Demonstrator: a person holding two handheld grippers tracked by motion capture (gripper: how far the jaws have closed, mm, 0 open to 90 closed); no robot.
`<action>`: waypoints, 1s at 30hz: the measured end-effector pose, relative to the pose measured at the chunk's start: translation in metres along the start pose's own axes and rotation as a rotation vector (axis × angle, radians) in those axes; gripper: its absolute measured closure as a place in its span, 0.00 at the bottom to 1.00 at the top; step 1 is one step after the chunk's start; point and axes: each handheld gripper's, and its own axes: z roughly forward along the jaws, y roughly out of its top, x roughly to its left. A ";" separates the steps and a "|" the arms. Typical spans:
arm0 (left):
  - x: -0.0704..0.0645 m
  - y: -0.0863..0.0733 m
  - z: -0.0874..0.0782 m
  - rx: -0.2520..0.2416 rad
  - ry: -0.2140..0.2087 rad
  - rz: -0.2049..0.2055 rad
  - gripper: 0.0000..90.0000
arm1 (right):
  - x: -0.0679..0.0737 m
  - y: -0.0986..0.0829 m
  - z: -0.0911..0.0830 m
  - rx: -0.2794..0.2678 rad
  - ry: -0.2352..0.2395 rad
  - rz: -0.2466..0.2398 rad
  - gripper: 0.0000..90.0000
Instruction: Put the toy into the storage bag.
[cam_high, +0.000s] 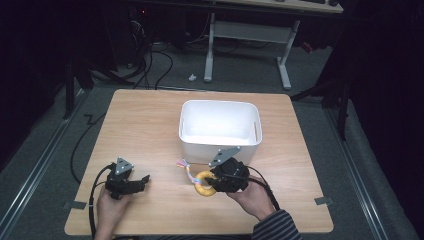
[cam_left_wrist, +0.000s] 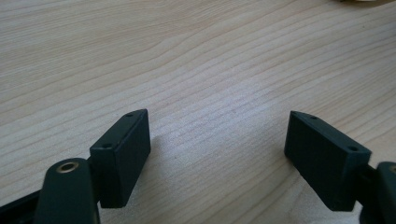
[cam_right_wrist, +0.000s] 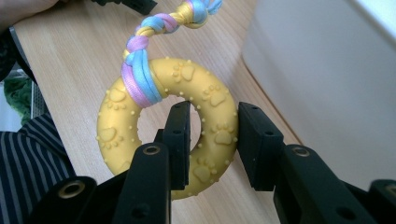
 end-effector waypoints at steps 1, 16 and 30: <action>0.000 0.000 0.000 0.000 0.000 0.000 0.25 | 0.000 0.001 -0.002 0.001 -0.003 -0.003 0.74; 0.000 0.000 0.000 0.000 0.000 0.000 0.25 | -0.002 0.026 -0.024 -0.012 -0.029 -0.050 0.74; 0.000 0.000 0.000 0.002 -0.002 0.000 0.25 | -0.024 0.038 -0.029 -0.043 -0.016 0.017 0.74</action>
